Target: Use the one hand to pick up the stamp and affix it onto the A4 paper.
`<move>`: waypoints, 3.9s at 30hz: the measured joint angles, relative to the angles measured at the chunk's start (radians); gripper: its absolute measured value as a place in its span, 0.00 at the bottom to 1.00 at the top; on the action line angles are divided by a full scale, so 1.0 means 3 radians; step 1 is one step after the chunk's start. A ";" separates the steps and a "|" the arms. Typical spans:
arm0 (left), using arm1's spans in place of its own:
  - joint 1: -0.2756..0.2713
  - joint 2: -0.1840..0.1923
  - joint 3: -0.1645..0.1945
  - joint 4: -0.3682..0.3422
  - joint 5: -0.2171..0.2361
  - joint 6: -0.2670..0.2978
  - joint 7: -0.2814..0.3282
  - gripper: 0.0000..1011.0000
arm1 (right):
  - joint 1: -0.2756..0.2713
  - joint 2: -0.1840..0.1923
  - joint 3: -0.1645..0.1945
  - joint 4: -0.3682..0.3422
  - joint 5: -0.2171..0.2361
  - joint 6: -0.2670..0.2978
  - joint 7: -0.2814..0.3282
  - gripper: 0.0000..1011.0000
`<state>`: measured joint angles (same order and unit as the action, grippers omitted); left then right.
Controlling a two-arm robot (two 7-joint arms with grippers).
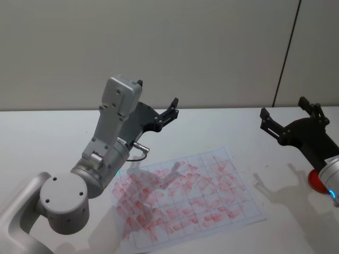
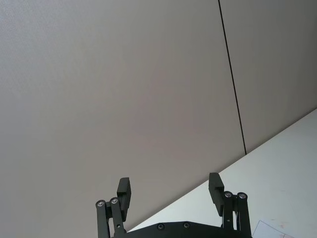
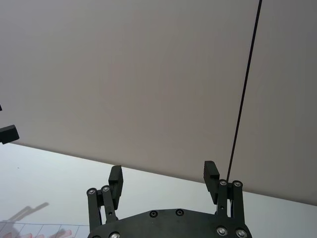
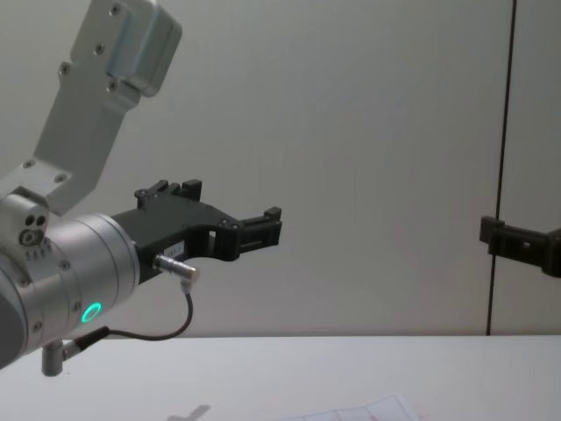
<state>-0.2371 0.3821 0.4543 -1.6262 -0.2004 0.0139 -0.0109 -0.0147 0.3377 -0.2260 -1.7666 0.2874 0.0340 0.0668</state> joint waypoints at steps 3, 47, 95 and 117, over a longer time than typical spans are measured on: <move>0.0000 0.0000 0.0000 0.0000 0.0000 0.0000 0.0000 0.99 | 0.0000 -0.0001 0.0000 0.0000 0.0000 0.0000 0.0000 0.99; 0.0000 0.0000 0.0000 0.0000 0.0000 0.0000 0.0000 0.99 | -0.0010 -0.0021 0.0002 -0.0001 -0.0025 0.0075 -0.0109 0.99; 0.0000 0.0000 0.0000 0.0000 0.0000 0.0000 0.0000 0.99 | -0.0156 -0.0057 0.0213 0.0199 0.0286 0.1013 -0.0785 0.99; 0.0000 0.0000 0.0000 0.0000 0.0000 0.0000 0.0000 0.99 | -0.0184 -0.0002 0.0301 0.0268 0.0314 0.1217 -0.0715 0.92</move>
<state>-0.2371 0.3821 0.4542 -1.6262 -0.2004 0.0139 -0.0110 -0.0697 0.3370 -0.1357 -1.6864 0.3817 0.3990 -0.1478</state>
